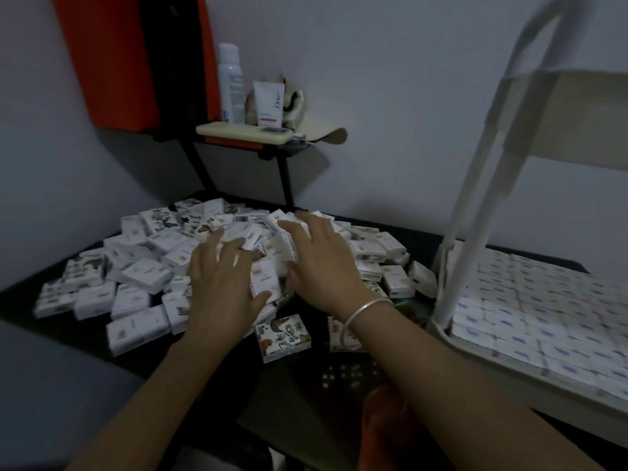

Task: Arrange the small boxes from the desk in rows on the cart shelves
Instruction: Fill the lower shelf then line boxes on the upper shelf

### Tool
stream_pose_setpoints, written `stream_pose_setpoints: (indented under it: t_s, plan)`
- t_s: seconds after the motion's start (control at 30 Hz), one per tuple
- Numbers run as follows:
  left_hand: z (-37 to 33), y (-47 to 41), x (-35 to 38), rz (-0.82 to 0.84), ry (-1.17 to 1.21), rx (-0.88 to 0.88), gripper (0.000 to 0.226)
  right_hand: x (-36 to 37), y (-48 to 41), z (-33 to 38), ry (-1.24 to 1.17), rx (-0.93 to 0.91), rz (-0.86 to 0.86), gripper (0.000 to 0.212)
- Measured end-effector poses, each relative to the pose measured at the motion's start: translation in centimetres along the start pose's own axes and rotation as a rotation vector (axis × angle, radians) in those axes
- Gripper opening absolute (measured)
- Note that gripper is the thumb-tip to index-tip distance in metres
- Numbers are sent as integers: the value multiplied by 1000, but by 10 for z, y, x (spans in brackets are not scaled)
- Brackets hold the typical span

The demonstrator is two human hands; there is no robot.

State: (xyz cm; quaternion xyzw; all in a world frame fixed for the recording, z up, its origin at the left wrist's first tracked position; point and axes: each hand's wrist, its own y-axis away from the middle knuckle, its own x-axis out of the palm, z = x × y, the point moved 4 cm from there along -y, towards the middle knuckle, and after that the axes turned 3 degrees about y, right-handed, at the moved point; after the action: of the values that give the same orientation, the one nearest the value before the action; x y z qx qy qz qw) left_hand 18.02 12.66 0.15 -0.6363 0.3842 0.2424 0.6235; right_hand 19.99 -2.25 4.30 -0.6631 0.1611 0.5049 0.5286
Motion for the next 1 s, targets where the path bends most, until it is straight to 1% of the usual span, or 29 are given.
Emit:
stream_pose_setpoints:
  t_s: [0.07, 0.1, 0.2, 0.27, 0.37, 0.43, 0.5, 0.53, 0.63, 0.67, 0.73, 0.8, 0.9, 1.0]
  plan:
    - [-7, 4, -4, -22, 21, 36, 64, 13, -11, -5, 122, 9, 144, 75]
    - [-10, 6, -6, -29, 36, 46, 64, 18, -15, -8, 177, 12, 185, 76]
    - [-13, 12, -8, -45, 63, 23, 64, 25, -21, -12, 238, 17, 223, 72]
    - [-13, 15, -10, -73, 93, 1, 60, 26, -22, -13, 200, -9, 174, 66]
    - [-11, 16, -20, -132, 215, -48, 48, 20, -18, -9, 145, -103, -18, 52]
    - [-11, 15, -28, -107, 401, -102, 47, 13, -10, -5, 84, -159, -148, 41]
    - [-12, 15, -34, -65, 627, -168, 47, 2, -3, -4, -5, -135, -221, 37]
    - [-13, 15, -38, -56, 712, -190, 46, -6, 0, -4, -77, -78, -202, 35]
    - [-21, 16, -47, 35, 955, -262, 37, -24, 15, -13, -339, 133, -22, 33]
    - [-25, 17, -49, 79, 1031, -272, 35, -30, 24, -18, -405, 172, -8, 34]
    - [-36, 21, -51, 147, 1115, -263, 35, -48, 47, -26, -481, 220, -38, 37]
    - [-50, 24, -57, 172, 1181, -257, 37, -70, 76, -31, -458, 185, -86, 40]
    - [-80, 29, -62, 192, 1292, -241, 37, -108, 121, -46, -279, 119, -161, 41]
    - [-121, 36, -61, 271, 1333, -161, 37, -142, 167, -73, -314, 245, -208, 40]
